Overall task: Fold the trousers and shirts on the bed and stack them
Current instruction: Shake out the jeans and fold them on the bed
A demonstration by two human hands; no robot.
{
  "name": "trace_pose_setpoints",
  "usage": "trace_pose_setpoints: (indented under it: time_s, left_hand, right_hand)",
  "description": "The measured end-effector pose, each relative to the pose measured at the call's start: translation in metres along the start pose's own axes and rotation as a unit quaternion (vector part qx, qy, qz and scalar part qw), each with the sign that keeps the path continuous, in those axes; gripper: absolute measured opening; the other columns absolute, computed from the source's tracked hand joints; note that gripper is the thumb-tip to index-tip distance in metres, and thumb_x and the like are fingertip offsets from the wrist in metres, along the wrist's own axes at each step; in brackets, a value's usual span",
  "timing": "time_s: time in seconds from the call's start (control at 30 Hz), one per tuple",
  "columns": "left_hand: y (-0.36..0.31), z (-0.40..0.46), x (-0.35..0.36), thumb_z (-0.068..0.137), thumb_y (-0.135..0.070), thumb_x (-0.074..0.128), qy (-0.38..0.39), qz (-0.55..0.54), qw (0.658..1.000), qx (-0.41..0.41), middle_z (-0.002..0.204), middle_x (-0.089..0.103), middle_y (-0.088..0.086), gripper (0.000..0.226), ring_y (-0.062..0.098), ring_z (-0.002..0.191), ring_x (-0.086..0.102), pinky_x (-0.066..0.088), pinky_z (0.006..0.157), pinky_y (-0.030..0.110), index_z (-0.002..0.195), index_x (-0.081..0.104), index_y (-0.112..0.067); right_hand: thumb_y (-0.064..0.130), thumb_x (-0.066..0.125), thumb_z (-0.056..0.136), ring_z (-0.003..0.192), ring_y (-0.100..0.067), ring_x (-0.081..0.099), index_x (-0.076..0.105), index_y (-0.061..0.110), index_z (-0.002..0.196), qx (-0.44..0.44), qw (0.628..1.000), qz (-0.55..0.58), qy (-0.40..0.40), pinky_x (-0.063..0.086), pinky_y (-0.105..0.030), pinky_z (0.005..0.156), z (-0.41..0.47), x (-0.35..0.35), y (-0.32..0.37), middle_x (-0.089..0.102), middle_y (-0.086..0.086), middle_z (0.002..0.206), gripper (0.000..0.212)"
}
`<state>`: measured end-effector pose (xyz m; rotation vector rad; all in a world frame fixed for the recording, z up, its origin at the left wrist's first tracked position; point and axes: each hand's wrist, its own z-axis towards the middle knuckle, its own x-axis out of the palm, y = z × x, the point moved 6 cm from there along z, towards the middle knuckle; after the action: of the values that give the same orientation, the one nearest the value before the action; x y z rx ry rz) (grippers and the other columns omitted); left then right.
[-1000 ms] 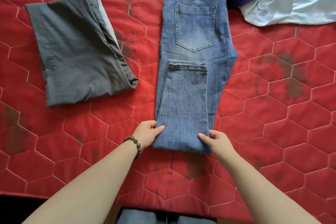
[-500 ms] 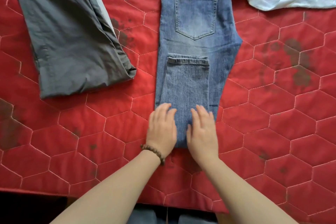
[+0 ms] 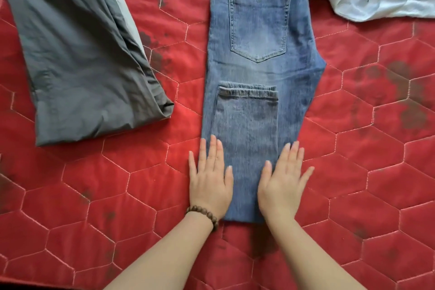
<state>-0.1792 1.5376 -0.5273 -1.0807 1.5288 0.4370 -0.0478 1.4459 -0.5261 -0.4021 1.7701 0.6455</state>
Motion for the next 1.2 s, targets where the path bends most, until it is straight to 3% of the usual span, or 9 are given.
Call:
trace_pose_setpoints:
  time_s: [0.13, 0.23, 0.4, 0.67, 0.8, 0.87, 1.0, 1.13, 1.2]
  left_hand:
    - [-0.024, 0.063, -0.026, 0.090, -0.022, 0.033, -0.047, 0.030, 0.992, 0.115, 0.153, 0.030, 0.010, 0.057, 0.030, 0.143, 0.016, 0.014, 0.116, 0.054, 0.144, 0.037, -0.005]
    - [-0.029, 0.116, -0.025, 0.092, -0.020, 0.032, 0.003, 0.068, 0.984, 0.162, 0.158, 0.019, 0.007, 0.058, 0.027, 0.146, 0.006, 0.002, 0.119, 0.045, 0.149, 0.025, -0.008]
    - [-0.010, 0.134, -0.013, 0.094, -0.036, 0.026, 0.012, 0.129, 0.969, 0.210, 0.159, 0.013, 0.002, 0.060, 0.022, 0.147, 0.007, 0.008, 0.119, 0.045, 0.151, 0.022, -0.015]
    - [0.002, 0.136, -0.022, 0.094, -0.043, 0.027, -0.006, 0.056, 0.989, 0.136, 0.158, 0.011, -0.004, 0.058, 0.022, 0.147, 0.009, 0.008, 0.118, 0.051, 0.150, 0.021, -0.029]
    - [0.010, 0.134, -0.037, 0.092, -0.019, 0.037, 0.025, 0.049, 0.976, 0.210, 0.157, 0.008, -0.001, 0.060, 0.026, 0.146, 0.003, 0.010, 0.117, 0.056, 0.150, 0.022, -0.021]
    - [0.022, 0.125, -0.052, 0.077, 0.001, 0.044, -0.009, 0.114, 0.955, 0.273, 0.155, 0.025, 0.008, 0.070, 0.033, 0.143, 0.015, 0.017, 0.114, 0.058, 0.145, 0.037, -0.014]
    - [0.040, 0.099, -0.052, 0.075, 0.000, 0.029, 0.008, 0.193, 0.903, 0.383, 0.149, 0.039, 0.007, 0.070, 0.034, 0.136, 0.036, 0.030, 0.107, 0.057, 0.142, 0.043, -0.017]
    - [0.031, 0.104, -0.042, 0.080, -0.001, 0.037, 0.060, 0.162, 0.915, 0.363, 0.152, 0.033, 0.006, 0.068, 0.031, 0.138, 0.034, 0.027, 0.111, 0.050, 0.146, 0.035, -0.021]
    - [0.028, 0.109, -0.036, 0.088, -0.004, 0.040, 0.097, 0.117, 0.935, 0.320, 0.157, 0.014, 0.001, 0.069, 0.028, 0.145, 0.015, 0.008, 0.117, 0.042, 0.149, 0.019, -0.029]
  right_hand:
    - [0.023, 0.040, 0.092, 0.146, -0.022, 0.016, 0.031, 0.004, 0.147, -0.211, 0.976, 0.009, -0.058, 0.003, -0.050, 0.118, 0.054, -0.016, 0.053, 0.022, -0.010, 0.156, 0.059]
    - [0.024, 0.046, 0.093, 0.145, -0.021, 0.019, 0.030, 0.007, 0.148, -0.297, 0.954, -0.028, -0.013, 0.008, -0.049, 0.118, 0.088, -0.006, 0.077, 0.026, -0.007, 0.156, 0.060]
    - [0.048, 0.035, 0.095, 0.147, -0.012, 0.004, 0.013, 0.017, 0.152, -0.302, 0.948, -0.089, 0.040, 0.004, -0.045, 0.120, 0.109, 0.018, 0.059, 0.013, 0.001, 0.160, 0.068]
    - [0.052, 0.025, 0.094, 0.147, -0.012, -0.006, 0.008, 0.021, 0.153, -0.256, 0.960, -0.095, 0.058, 0.000, -0.050, 0.119, 0.114, 0.013, 0.052, -0.002, 0.003, 0.160, 0.068]
    - [0.035, 0.028, 0.097, 0.147, -0.015, 0.006, 0.018, 0.017, 0.152, -0.342, 0.931, -0.095, 0.088, 0.012, -0.051, 0.118, 0.117, -0.007, 0.030, 0.009, 0.001, 0.160, 0.059]
    - [0.019, 0.037, 0.088, 0.146, -0.018, 0.016, 0.023, 0.016, 0.151, -0.369, 0.918, -0.116, 0.084, 0.016, -0.052, 0.117, 0.115, -0.020, -0.003, 0.017, -0.002, 0.159, 0.065]
    - [0.014, 0.035, 0.081, 0.144, -0.022, 0.024, 0.014, 0.019, 0.153, -0.390, 0.903, -0.168, 0.068, 0.016, -0.053, 0.116, 0.104, -0.038, -0.056, 0.018, -0.002, 0.158, 0.075]
    - [0.014, 0.036, 0.083, 0.144, -0.021, 0.023, 0.019, 0.022, 0.152, -0.450, 0.871, -0.178, 0.082, 0.016, -0.053, 0.115, 0.093, -0.032, -0.039, 0.021, 0.000, 0.157, 0.072]
    - [0.009, 0.034, 0.078, 0.143, -0.022, 0.024, 0.026, 0.024, 0.150, -0.470, 0.858, -0.183, 0.096, 0.018, -0.053, 0.115, 0.090, -0.025, -0.018, 0.025, -0.001, 0.156, 0.074]
